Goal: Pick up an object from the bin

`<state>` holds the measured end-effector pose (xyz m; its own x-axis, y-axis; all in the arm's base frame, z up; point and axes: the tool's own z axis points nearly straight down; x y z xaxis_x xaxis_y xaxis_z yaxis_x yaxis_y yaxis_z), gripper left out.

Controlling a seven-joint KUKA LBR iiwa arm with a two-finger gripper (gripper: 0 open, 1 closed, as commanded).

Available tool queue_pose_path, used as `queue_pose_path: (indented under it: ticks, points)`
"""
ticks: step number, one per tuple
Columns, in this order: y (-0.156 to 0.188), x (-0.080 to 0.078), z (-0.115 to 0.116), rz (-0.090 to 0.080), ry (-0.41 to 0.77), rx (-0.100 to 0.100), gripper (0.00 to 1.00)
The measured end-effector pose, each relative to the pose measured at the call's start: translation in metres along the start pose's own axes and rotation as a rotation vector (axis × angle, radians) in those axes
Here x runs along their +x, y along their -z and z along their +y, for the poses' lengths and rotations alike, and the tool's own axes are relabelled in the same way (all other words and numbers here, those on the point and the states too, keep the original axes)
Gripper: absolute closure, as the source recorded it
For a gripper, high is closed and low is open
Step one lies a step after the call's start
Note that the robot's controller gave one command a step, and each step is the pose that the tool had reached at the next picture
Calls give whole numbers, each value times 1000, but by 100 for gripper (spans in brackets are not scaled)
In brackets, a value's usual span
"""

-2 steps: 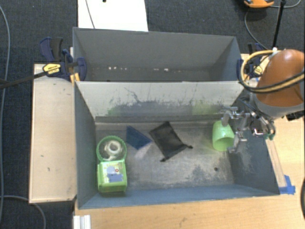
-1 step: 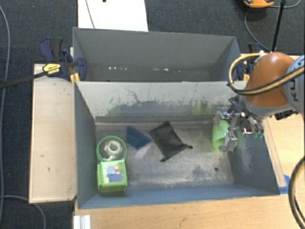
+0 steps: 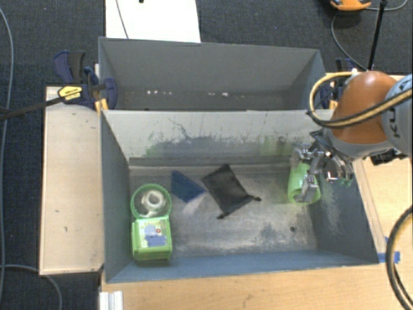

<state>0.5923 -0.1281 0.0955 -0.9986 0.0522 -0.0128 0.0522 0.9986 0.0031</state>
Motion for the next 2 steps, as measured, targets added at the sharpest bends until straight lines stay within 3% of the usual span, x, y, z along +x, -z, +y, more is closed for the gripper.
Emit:
queue_pose_path:
  ticks: [1, 2]
  points:
    - [15, -2, -5, -3, -98, 4, 0]
    - [7, 2, -14, -24, -77, -2, 100]
